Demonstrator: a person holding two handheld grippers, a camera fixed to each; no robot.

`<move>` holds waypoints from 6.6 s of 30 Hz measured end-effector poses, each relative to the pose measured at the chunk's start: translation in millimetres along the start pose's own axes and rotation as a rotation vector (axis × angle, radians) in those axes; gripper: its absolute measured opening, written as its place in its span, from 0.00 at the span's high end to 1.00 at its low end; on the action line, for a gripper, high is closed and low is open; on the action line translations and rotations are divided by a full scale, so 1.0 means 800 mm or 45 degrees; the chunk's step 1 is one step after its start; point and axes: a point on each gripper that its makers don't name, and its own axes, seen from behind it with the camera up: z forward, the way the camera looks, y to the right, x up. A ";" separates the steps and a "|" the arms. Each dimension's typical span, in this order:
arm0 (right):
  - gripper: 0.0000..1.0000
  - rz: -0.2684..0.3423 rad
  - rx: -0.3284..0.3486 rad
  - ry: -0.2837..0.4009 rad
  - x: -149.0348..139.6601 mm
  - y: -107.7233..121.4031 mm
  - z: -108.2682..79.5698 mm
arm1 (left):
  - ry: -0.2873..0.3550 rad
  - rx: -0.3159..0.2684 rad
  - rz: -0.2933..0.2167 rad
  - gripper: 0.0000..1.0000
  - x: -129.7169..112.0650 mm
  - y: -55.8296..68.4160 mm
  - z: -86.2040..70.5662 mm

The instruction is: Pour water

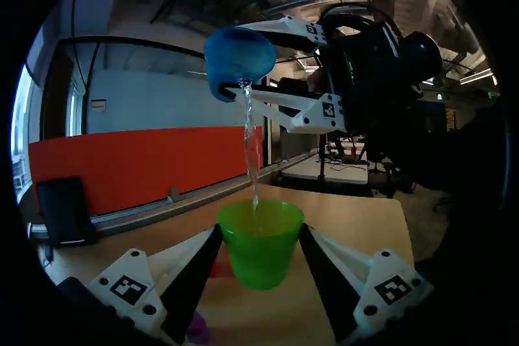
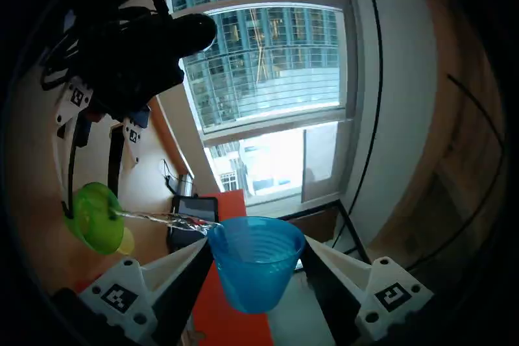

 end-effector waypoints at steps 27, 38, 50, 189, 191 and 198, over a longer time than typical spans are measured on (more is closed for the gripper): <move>0.09 -0.196 -0.011 0.007 0.006 0.014 0.007 | -0.015 0.003 0.005 0.15 -0.007 -0.002 0.004; 0.09 -0.289 -0.004 0.003 0.011 0.013 0.011 | -0.011 0.009 -0.001 0.15 -0.008 -0.005 0.002; 0.09 -0.415 -0.016 0.009 0.021 0.016 0.014 | -0.006 0.005 -0.009 0.15 -0.008 -0.006 0.000; 0.07 1.571 0.655 -0.519 -0.072 -0.382 -0.147 | -0.591 -0.051 -0.031 0.15 -0.205 -0.002 -0.007; 0.07 1.569 0.670 -0.524 -0.072 -0.388 -0.147 | -0.609 -0.052 -0.026 0.15 -0.210 -0.002 -0.007; 0.07 1.544 0.711 -0.554 -0.075 -0.408 -0.150 | -0.651 -0.054 -0.027 0.15 -0.222 -0.005 -0.004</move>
